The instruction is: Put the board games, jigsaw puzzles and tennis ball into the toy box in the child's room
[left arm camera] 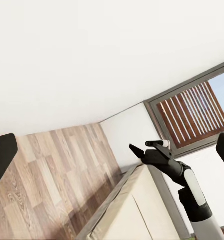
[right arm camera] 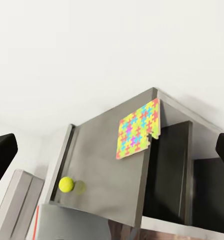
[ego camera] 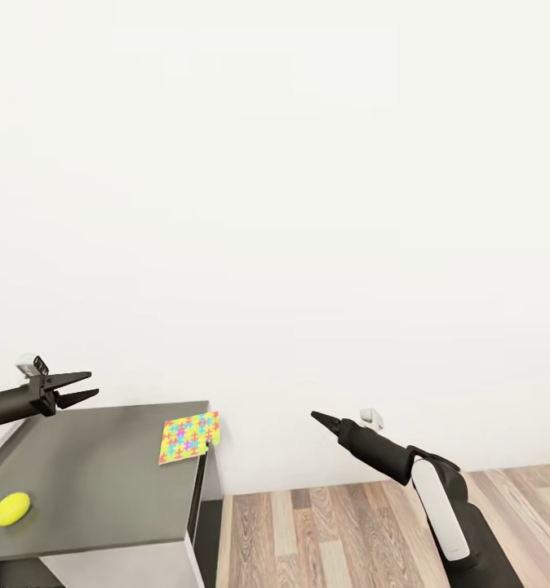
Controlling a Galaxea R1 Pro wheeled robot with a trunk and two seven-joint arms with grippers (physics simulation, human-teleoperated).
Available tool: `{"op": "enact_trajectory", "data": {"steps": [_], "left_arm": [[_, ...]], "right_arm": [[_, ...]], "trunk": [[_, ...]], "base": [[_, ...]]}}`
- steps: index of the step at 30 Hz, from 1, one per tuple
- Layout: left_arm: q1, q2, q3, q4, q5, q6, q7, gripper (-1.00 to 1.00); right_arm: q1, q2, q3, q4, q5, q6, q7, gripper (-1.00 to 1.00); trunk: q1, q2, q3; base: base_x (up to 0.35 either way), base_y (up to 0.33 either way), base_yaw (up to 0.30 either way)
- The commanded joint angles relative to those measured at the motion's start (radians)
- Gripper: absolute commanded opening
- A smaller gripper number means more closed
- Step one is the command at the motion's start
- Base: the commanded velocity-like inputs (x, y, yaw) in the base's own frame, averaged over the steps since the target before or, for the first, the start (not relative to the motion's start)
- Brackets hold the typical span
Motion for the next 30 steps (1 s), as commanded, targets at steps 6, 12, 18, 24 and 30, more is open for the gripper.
{"op": "enact_trajectory", "data": {"steps": [6,12,18,24,30], "left_arm": [[-0.002,0.001,-0.007,0.002,0.003,0.011,-0.005,1.00],[-0.002,0.001,-0.007,0.003,0.003,0.011,-0.005,1.00],[-0.002,0.001,-0.007,0.005,0.003,0.011,-0.005,1.00],[-0.002,0.001,-0.007,0.005,0.003,0.011,-0.005,1.00],[-0.002,0.001,-0.007,0.005,0.003,0.011,-0.005,1.00]], "right_arm": [[-0.001,0.001,-0.001,0.000,0.004,0.006,0.003,1.00],[-0.001,0.002,-0.001,-0.001,0.005,0.006,0.002,1.00],[-0.001,0.003,0.000,-0.001,0.007,0.006,0.001,1.00],[0.000,0.003,0.001,0.000,0.006,0.006,0.001,1.00],[0.000,0.003,0.001,0.000,0.006,0.006,0.001,1.00]], "trunk": [[0.001,-0.002,0.004],[0.001,-0.002,0.005],[0.001,-0.002,0.005],[0.001,-0.002,0.005],[0.001,-0.002,0.005]], "base": [[0.000,0.001,0.106],[0.000,0.083,0.020],[0.000,0.031,0.003],[0.000,0.004,0.000],[0.000,0.000,0.000]]}}
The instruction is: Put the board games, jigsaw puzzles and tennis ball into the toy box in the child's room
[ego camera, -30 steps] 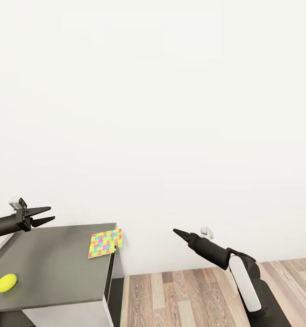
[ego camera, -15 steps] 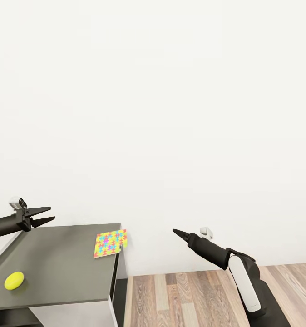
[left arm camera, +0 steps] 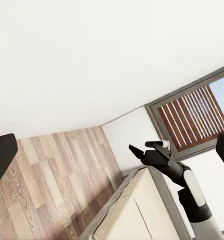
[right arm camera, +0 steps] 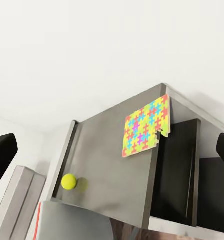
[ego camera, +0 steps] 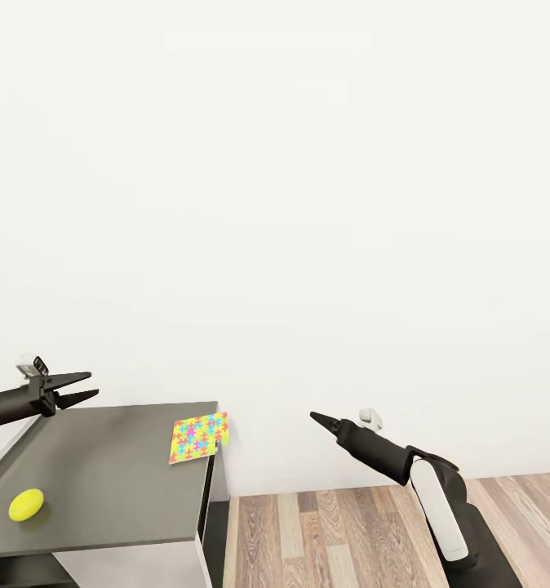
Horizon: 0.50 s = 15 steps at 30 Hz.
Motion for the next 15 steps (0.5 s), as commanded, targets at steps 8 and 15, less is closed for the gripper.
{"op": "enact_trajectory", "data": {"steps": [8,15], "left_arm": [[-0.002,-0.001,-0.006,0.001,0.003,0.011,-0.005,1.00],[-0.002,-0.005,-0.006,0.000,0.003,0.011,-0.005,1.00]], "right_arm": [[-0.001,0.002,-0.001,-0.030,0.000,0.011,-0.005,1.00],[-0.003,0.001,-0.003,-0.042,-0.001,0.007,-0.007,1.00]], "trunk": [[0.001,-0.002,-0.002],[0.001,-0.002,-0.002]], "base": [[0.000,0.000,0.000],[0.000,0.000,0.000]]}}
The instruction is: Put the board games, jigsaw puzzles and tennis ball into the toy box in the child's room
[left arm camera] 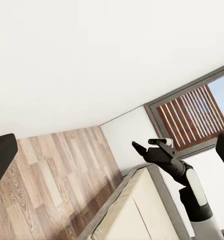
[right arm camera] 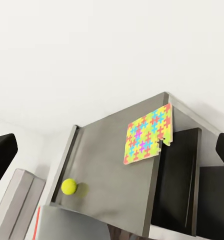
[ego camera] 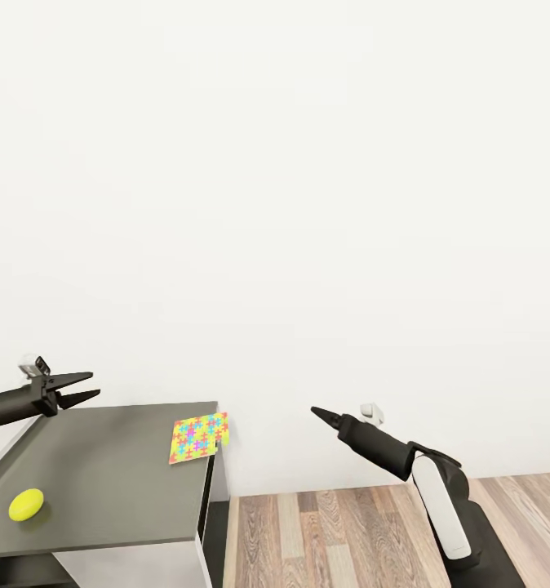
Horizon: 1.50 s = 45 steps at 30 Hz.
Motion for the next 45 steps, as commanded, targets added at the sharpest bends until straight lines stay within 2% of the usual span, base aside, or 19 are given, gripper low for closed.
{"op": "enact_trajectory", "data": {"steps": [1,5,12,17,18,20,21,23,24,27,30,35,45], "left_arm": [[-0.002,0.001,-0.006,0.001,0.004,0.011,-0.005,1.00],[-0.002,0.000,-0.006,0.001,0.004,0.011,-0.005,1.00],[-0.002,0.000,-0.006,0.001,0.004,0.011,-0.005,1.00],[-0.002,-0.006,-0.005,-0.001,0.003,0.011,-0.005,1.00],[-0.002,-0.010,-0.005,-0.001,0.003,0.011,-0.005,1.00],[-0.002,-0.013,-0.005,-0.001,0.002,0.011,-0.005,1.00],[-0.002,-0.014,-0.005,-0.001,0.002,0.011,-0.005,1.00],[-0.002,-0.016,-0.005,-0.001,0.001,0.011,-0.005,1.00],[-0.002,-0.016,-0.005,-0.001,0.001,0.011,-0.005,1.00],[-0.002,-0.016,-0.005,-0.001,0.001,0.011,-0.005,1.00],[-0.002,-0.017,-0.006,-0.001,0.001,0.011,-0.005,1.00],[-0.002,-0.017,-0.006,-0.002,0.000,0.011,-0.005,1.00],[-0.002,-0.017,-0.006,-0.003,-0.001,0.011,-0.005,1.00]], "right_arm": [[-0.001,0.001,-0.002,0.000,0.000,0.006,0.002,1.00],[-0.002,0.003,-0.001,0.010,0.000,0.010,-0.003,1.00],[-0.028,0.009,0.000,0.096,-0.002,0.028,-0.029,1.00],[-0.126,0.047,0.038,0.212,-0.004,0.063,-0.132,1.00],[-0.175,0.056,0.046,0.274,-0.007,0.070,-0.167,1.00],[-0.223,0.063,0.051,0.340,-0.009,0.074,-0.192,1.00],[-0.264,0.067,0.054,0.403,-0.011,0.077,-0.207,1.00],[-0.306,0.070,0.057,0.489,-0.012,0.079,-0.221,1.00],[-0.323,0.069,0.058,0.536,-0.013,0.078,-0.225,1.00],[-0.339,0.066,0.059,0.587,-0.012,0.073,-0.230,1.00],[-0.346,0.064,0.060,0.591,-0.012,0.071,-0.232,1.00],[-0.346,0.072,0.066,0.547,-0.011,0.068,-0.236,1.00],[-0.344,0.070,0.066,0.544,-0.011,0.046,-0.236,1.00]], "trunk": [[0.001,-0.002,-0.002],[0.001,-0.002,-0.002],[0.001,-0.002,-0.002],[0.001,-0.002,-0.002],[0.001,-0.002,-0.002],[0.001,-0.002,-0.002],[0.001,-0.002,-0.002],[0.001,-0.002,-0.002],[0.001,-0.002,-0.002],[0.001,-0.002,-0.002],[0.001,-0.002,-0.002],[0.001,-0.002,-0.002],[0.001,-0.002,-0.002]], "base": [[0.000,0.000,0.000],[0.000,0.000,0.000],[0.000,0.000,0.000],[0.000,0.000,0.000],[0.000,0.000,0.000],[0.000,0.000,0.000],[0.000,0.000,0.000],[0.000,0.000,0.000],[0.000,0.000,0.000],[0.000,0.000,0.000],[0.000,0.000,0.000],[0.000,0.000,0.000],[0.000,0.000,0.029]]}}
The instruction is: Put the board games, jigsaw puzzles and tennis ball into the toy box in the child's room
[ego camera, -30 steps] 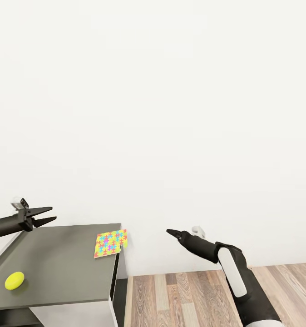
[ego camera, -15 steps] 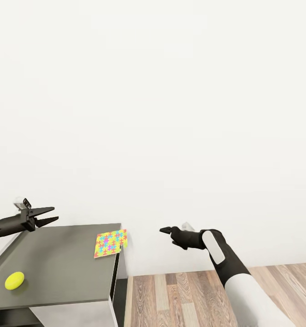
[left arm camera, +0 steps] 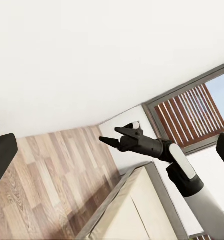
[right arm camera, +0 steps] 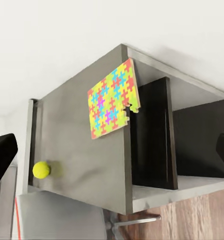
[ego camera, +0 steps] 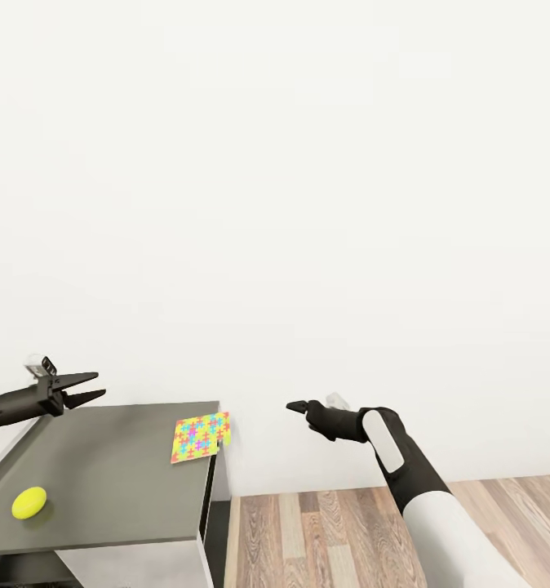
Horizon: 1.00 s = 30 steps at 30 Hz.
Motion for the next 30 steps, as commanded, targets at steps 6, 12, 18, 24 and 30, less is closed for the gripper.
{"op": "enact_trajectory", "data": {"steps": [6,12,18,24,30], "left_arm": [[-0.002,0.001,-0.006,0.001,0.004,0.011,-0.005,1.00],[-0.002,0.002,-0.006,0.001,0.004,0.011,-0.005,1.00],[-0.002,0.001,-0.006,0.001,0.003,0.011,-0.005,1.00],[-0.002,0.001,-0.006,0.001,0.004,0.007,-0.005,1.00],[-0.002,0.001,-0.006,0.001,0.004,0.006,-0.005,1.00]], "right_arm": [[-0.001,0.004,0.003,-0.001,0.006,0.002,0.005,1.00],[-0.001,0.004,0.003,-0.001,0.006,0.002,0.005,1.00],[0.000,0.004,0.002,0.000,0.005,0.002,0.006,1.00],[0.001,0.002,0.001,0.000,0.004,0.003,0.007,1.00],[0.001,0.001,0.001,0.000,0.004,0.003,0.007,1.00]], "trunk": [[0.001,-0.002,-0.002],[0.001,-0.002,-0.002],[0.001,-0.002,-0.002],[0.001,-0.002,-0.002],[0.001,-0.002,-0.002]], "base": [[0.035,0.000,0.243],[0.145,0.000,0.285],[0.050,0.000,0.287],[0.181,0.000,0.097],[0.167,0.000,0.012]]}}
